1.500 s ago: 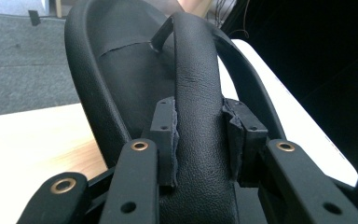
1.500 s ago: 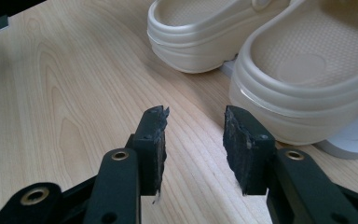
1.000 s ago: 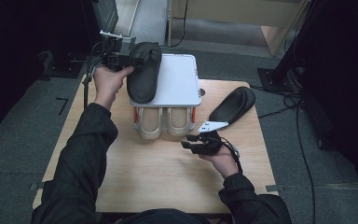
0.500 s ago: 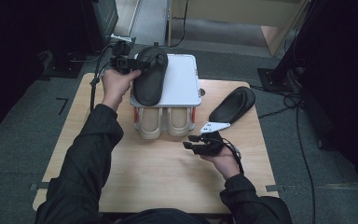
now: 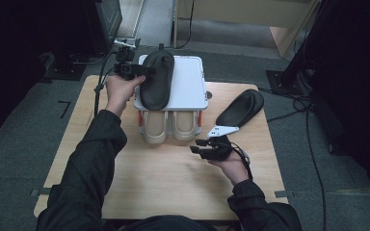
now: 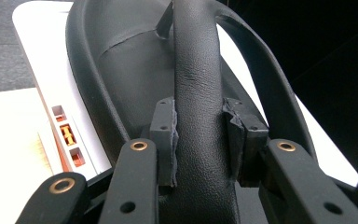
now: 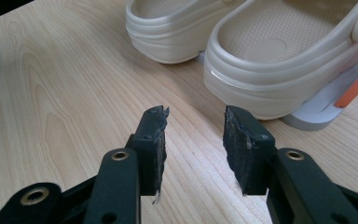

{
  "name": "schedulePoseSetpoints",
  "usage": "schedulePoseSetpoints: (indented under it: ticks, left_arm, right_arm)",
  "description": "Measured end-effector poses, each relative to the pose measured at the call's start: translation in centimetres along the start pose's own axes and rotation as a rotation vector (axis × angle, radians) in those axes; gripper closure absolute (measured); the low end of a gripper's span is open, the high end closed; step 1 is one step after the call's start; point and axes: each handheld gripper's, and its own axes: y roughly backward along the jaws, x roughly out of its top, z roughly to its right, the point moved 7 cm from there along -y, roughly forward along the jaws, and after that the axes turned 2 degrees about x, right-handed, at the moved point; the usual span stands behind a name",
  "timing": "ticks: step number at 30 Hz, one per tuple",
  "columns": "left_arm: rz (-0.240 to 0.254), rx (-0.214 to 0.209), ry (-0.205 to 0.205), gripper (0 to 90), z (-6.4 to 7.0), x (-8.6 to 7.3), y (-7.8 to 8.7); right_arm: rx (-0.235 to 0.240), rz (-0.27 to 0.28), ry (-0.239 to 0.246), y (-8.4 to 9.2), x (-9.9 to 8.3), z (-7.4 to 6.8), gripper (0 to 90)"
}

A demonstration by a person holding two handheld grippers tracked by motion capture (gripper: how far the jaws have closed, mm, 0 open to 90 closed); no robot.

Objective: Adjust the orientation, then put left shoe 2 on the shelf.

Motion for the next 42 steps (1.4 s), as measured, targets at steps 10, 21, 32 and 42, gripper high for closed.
schedulePoseSetpoints:
  ticks: [10, 21, 32, 42]
  left_arm:
    - [-0.013, 0.005, -0.009, 65.7, 0.1, 0.0, 0.1]
    - [-0.004, 0.034, -0.048, 55.3, -0.3, 0.1, 2.4]
    - [0.000, 0.061, -0.079, 53.4, -1.9, -0.9, 5.4]
    - [0.013, 0.065, -0.067, 52.3, -3.7, -3.1, 6.3]
  right_arm:
    - [0.001, 0.002, 0.001, 0.0, 0.0, 0.0, 59.3]
    - [-0.007, 0.022, -0.007, 0.3, 0.2, 0.5, 59.2]
    - [-0.045, 0.050, -0.027, 1.6, 0.5, 2.2, 59.6]
    - [-0.119, 0.101, -0.073, 3.7, 0.8, 5.1, 66.2]
